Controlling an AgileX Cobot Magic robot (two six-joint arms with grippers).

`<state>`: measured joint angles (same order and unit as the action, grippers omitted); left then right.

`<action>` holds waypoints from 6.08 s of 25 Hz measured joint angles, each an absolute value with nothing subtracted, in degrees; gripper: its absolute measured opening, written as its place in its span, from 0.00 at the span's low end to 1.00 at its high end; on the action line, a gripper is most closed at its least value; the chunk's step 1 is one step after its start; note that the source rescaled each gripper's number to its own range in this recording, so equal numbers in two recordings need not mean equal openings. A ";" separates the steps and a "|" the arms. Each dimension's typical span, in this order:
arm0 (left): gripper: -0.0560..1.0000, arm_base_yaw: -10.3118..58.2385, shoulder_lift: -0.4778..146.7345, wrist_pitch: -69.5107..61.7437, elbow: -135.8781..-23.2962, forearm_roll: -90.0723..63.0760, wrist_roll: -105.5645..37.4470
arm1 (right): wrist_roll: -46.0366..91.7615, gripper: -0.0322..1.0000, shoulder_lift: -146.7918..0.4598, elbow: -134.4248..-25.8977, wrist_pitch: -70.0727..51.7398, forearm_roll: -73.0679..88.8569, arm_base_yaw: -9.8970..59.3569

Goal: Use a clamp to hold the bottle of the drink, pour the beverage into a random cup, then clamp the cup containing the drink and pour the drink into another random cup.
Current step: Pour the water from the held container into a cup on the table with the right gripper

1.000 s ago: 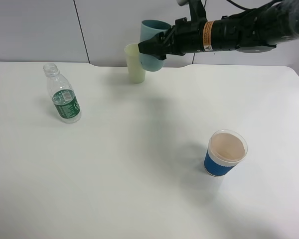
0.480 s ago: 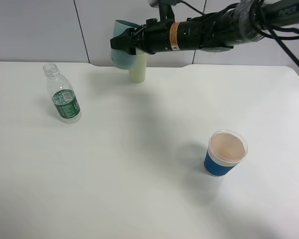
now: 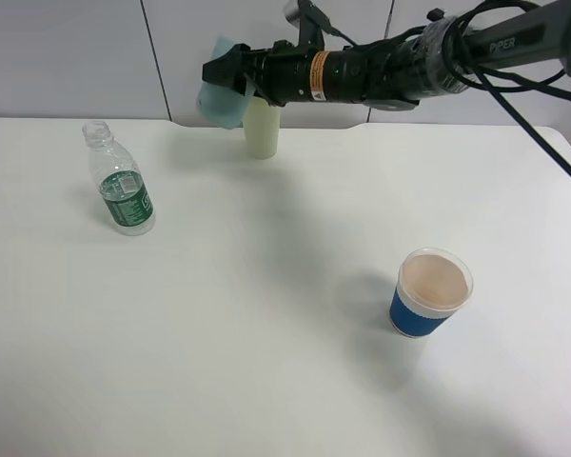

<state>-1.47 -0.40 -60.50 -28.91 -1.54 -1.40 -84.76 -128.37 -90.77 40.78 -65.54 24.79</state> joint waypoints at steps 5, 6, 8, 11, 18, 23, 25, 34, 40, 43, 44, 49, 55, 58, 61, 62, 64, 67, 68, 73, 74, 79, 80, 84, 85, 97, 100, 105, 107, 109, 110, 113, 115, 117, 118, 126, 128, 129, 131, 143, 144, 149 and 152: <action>1.00 -1.47 -0.40 -60.50 -28.91 -1.54 -1.40 | -85.66 0.03 -128.90 -90.77 41.78 -60.82 24.79; 1.00 -1.47 -0.40 -60.50 -28.91 -1.54 -1.40 | -85.66 0.03 -128.90 -90.77 41.92 -59.58 24.79; 1.00 -1.47 -0.40 -60.50 -28.91 -1.54 -1.40 | -85.67 0.03 -128.90 -90.80 41.98 -57.95 24.79; 1.00 -1.47 -0.40 -60.50 -28.91 -1.54 -1.40 | -86.19 0.03 -128.90 -90.80 41.86 -56.31 24.79; 1.00 -1.47 -0.40 -60.50 -28.91 -1.54 -1.40 | -88.09 0.03 -129.71 -91.69 41.20 -53.86 24.91; 1.00 -1.47 -0.40 -60.50 -28.91 -1.54 -1.40 | -89.56 0.03 -131.87 -93.61 39.44 -53.73 25.70; 1.00 -1.47 -0.40 -60.50 -28.91 -1.54 -1.40 | -90.70 0.03 -132.95 -94.79 39.22 -53.66 26.13; 1.00 -1.47 -0.40 -60.45 -28.91 -1.54 -1.40 | -94.22 0.03 -134.76 -97.67 38.32 -52.70 27.41; 1.00 -1.47 -0.40 -60.45 -28.91 -1.54 -1.40 | -95.80 0.03 -134.88 -97.67 37.51 -50.66 27.40; 1.00 -1.47 -0.40 -60.45 -28.91 -1.54 -1.40 | -96.61 0.03 -134.94 -97.67 37.51 -49.45 27.40; 1.00 -1.47 -0.40 -60.45 -28.91 -1.54 -1.40 | -96.74 0.03 -134.94 -97.67 37.51 -49.19 27.40; 1.00 -1.47 -0.40 -60.45 -28.91 -1.54 -1.40 | -97.42 0.03 -134.94 -97.67 37.51 -47.91 27.40; 1.00 -1.47 -0.40 -60.45 -28.91 -1.54 -1.40 | -100.31 0.03 -134.94 -97.67 38.32 -47.62 27.40; 1.00 -1.47 -0.40 -60.45 -28.91 -1.54 -1.40 | -101.51 0.03 -134.94 -97.67 39.04 -47.17 27.40; 1.00 -1.47 -0.40 -60.45 -28.91 -1.54 -1.40 | -102.27 0.03 -134.94 -97.67 39.04 -46.90 27.40; 1.00 -1.47 -0.40 -60.45 -28.91 -1.54 -1.40 | -102.31 0.03 -134.94 -97.67 39.04 -46.90 27.40; 1.00 -1.47 -0.40 -60.45 -28.91 -1.54 -1.40 | -102.58 0.03 -134.94 -97.67 39.04 -46.90 27.40; 1.00 -1.47 -0.40 -60.45 -28.91 -1.54 -1.40 | -103.63 0.03 -134.94 -97.67 39.04 -45.93 27.40; 1.00 -1.47 -0.40 -60.45 -28.91 -1.54 -1.40 | -103.68 0.03 -134.94 -97.67 39.04 -45.71 27.40; 1.00 -1.47 -0.40 -60.45 -28.91 -1.54 -1.40 | -103.75 0.03 -134.94 -97.67 40.08 -45.48 27.40; 1.00 -1.47 -0.40 -60.45 -28.91 -1.54 -1.40 | -103.75 0.03 -134.94 -97.67 40.21 -45.43 27.40; 1.00 -1.47 -0.40 -60.45 -28.91 -1.54 -1.40 | -104.41 0.03 -134.94 -97.67 40.99 -45.12 27.40; 1.00 -1.47 -0.40 -60.45 -28.91 -1.54 -1.40 | -104.68 0.03 -134.94 -97.67 41.51 -44.89 27.40; 1.00 -1.47 -0.40 -60.45 -28.91 -1.54 -1.40 | -105.76 0.03 -134.94 -97.67 42.39 -44.23 27.42; 1.00 -1.47 -0.40 -60.45 -28.91 -1.54 -1.40 | -106.11 0.03 -134.94 -97.67 42.43 -44.15 27.42; 1.00 -1.47 -0.40 -60.45 -28.91 -1.54 -1.40 | -106.79 0.03 -134.94 -97.67 43.58 -43.86 27.42; 1.00 -1.47 -0.40 -60.45 -28.91 -1.54 -1.40 | -106.79 0.03 -134.94 -97.71 43.71 -43.37 27.47; 1.00 -1.47 -0.40 -60.45 -28.91 -1.54 -1.40 | -107.21 0.03 -134.94 -97.71 45.37 -41.42 27.47; 1.00 -1.47 -0.40 -60.45 -28.91 -1.54 -1.40 | -107.32 0.03 -134.94 -97.71 46.31 -40.12 27.47; 1.00 -1.47 -0.40 -60.45 -28.91 -1.54 -1.40 | -107.47 0.03 -134.94 -97.74 46.52 -39.37 27.47; 1.00 -1.47 -0.40 -60.45 -28.91 -1.54 -1.40 | -107.47 0.03 -134.94 -97.74 46.52 -39.37 27.47; 1.00 -1.47 -0.40 -60.45 -28.91 -1.54 -1.40 | -107.66 0.03 -134.94 -97.74 46.57 -38.23 27.47; 1.00 -1.47 -0.40 -60.45 -28.91 -1.54 -1.40 | -107.66 0.03 -134.94 -97.74 46.57 -37.78 27.47; 1.00 -1.47 -0.40 -60.45 -28.91 -1.54 -1.40 | -107.66 0.03 -134.94 -97.74 46.70 -36.66 27.47; 1.00 -1.47 -0.40 -60.45 -28.91 -1.54 -1.40 | -107.66 0.03 -134.94 -97.74 46.82 -36.14 27.47; 1.00 -1.47 -0.40 -60.45 -28.91 -1.54 -1.40 | -107.70 0.03 -134.94 -97.74 48.48 -34.86 27.47; 1.00 -1.47 -0.40 -60.45 -28.91 -1.54 -1.40 | -107.72 0.03 -134.94 -97.74 48.53 -34.86 27.47; 1.00 -1.47 -0.40 -60.45 -28.91 -1.54 -1.40 | -107.96 0.03 -134.94 -97.74 48.66 -34.86 27.47; 1.00 -1.47 -0.40 -60.45 -28.91 -1.54 -1.40 | -108.74 0.03 -134.94 -97.74 48.75 -34.86 27.47; 1.00 -1.47 -0.40 -60.45 -28.91 -1.54 -1.40 | -110.38 0.03 -134.94 -97.78 51.07 -32.30 27.47; 1.00 -1.47 -0.40 -60.45 -28.91 -1.54 -1.40 | -110.75 0.03 -134.94 -97.78 51.07 -32.30 27.47; 1.00 -1.47 -0.40 -60.45 -28.91 -1.54 -1.40 | -111.69 0.03 -134.94 -97.78 51.12 -31.84 27.47; 1.00 -1.47 -0.40 -60.45 -28.91 -1.54 -1.40 | -112.25 0.03 -134.94 -97.78 51.49 -31.28 27.47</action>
